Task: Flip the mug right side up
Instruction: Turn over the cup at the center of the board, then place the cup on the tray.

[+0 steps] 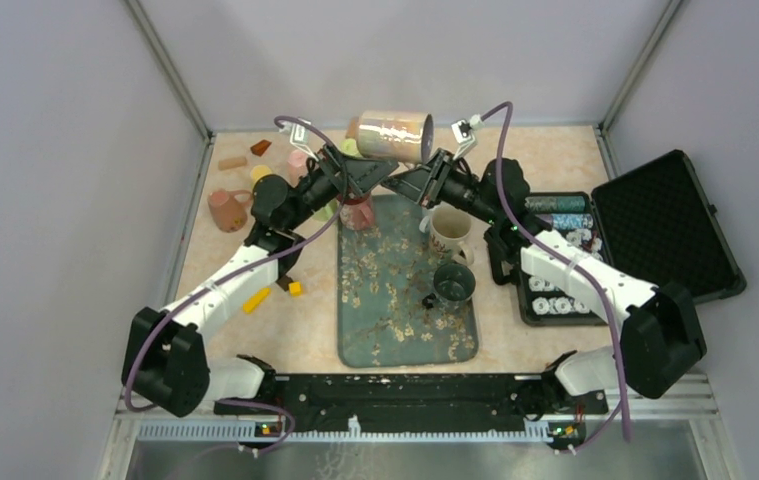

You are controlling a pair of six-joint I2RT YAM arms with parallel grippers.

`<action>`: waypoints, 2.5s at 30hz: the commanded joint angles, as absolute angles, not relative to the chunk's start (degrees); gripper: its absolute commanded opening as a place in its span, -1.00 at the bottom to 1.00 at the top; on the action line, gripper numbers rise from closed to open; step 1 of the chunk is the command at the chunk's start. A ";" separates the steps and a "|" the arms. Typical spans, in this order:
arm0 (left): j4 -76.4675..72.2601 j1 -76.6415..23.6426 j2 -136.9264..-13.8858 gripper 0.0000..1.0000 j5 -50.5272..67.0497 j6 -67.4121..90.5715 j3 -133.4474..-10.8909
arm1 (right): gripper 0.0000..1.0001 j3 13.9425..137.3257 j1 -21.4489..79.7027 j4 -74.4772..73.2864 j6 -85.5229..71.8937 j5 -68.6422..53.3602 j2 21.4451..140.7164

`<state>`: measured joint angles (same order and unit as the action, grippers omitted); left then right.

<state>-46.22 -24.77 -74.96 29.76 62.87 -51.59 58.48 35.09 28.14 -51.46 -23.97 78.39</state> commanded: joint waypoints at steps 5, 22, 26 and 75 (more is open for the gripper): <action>-28.12 -24.78 -65.46 0.97 23.04 49.07 -50.95 | -1.00 63.11 34.93 18.65 -42.53 -16.87 73.69; 3.60 -24.78 -51.01 0.97 2.14 30.52 -52.73 | -1.00 76.84 42.87 -18.30 -26.52 1.49 79.30; 4.51 -24.78 -50.00 0.97 1.59 29.59 -52.99 | -1.00 78.48 45.47 -22.71 -27.33 8.18 81.47; 6.59 -24.70 -51.84 0.97 6.18 21.71 -55.21 | -1.00 84.87 55.28 -33.92 -35.68 22.99 100.99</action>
<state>8.25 -24.88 -51.35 5.19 22.50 -54.11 80.07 54.89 -38.24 -35.16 19.86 100.60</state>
